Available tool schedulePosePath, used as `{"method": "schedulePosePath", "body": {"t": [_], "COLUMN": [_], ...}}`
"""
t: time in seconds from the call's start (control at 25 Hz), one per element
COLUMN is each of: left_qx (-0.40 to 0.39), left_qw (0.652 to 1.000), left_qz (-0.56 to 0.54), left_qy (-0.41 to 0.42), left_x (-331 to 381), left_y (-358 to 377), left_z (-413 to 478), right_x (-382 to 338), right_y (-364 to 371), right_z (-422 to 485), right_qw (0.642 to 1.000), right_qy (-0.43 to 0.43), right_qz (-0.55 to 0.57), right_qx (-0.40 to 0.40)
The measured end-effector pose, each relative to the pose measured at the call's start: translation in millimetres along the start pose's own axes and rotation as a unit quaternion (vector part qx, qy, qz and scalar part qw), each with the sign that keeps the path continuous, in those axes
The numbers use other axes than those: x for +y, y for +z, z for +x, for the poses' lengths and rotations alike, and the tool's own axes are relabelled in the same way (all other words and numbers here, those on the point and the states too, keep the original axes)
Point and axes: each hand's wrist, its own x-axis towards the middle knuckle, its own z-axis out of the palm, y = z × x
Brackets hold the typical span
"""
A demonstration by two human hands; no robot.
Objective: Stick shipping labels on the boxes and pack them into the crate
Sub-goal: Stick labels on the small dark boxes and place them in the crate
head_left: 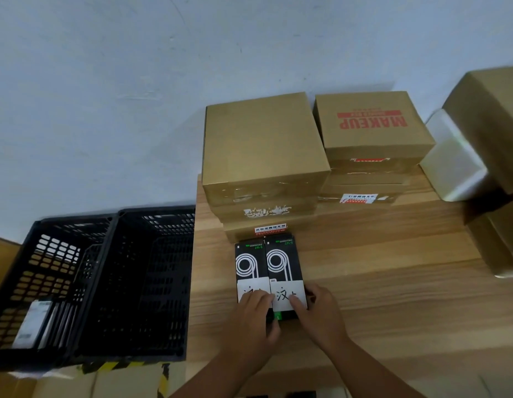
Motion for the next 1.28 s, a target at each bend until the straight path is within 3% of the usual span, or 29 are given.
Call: {"method": "schedulePosePath", "body": {"t": [0.24,0.48,0.68,0.88,0.96,1.12,1.28], "left_qx": [-0.020,0.041,0.062,0.060,0.033,-0.037,-0.056], "left_qw": [1.000,0.995,0.994,0.986,0.973,0.901,0.879], "left_qz": [-0.002,-0.076,-0.087,-0.156,-0.225,-0.411,-0.453], "left_qy": [0.005,-0.056,-0.003,-0.016,-0.050,-0.131,-0.140], "left_x": [-1,13,54,78,83,92,96], "left_y": [0,-29,-62,-78,-79,-78,-79], "left_z": [-8,2,15,21,25,32,35], "right_x": [-5,-8,-35,-56,-61,-70,-75], "right_y": [0,-38,-84,-107,-109,-104,-97], "right_z": [-6,-14,-28,-36,-41,-56,-68], "right_qw": [0.997,0.982,0.969,0.970,0.975,0.986,0.980], "right_qy": [0.044,0.067,0.028,-0.011,-0.027,-0.117,-0.170], "right_qz": [0.052,0.175,0.244,0.235,0.212,0.097,0.100], "right_qx": [0.040,0.027,0.031,0.058,0.069,0.072,0.035]}}
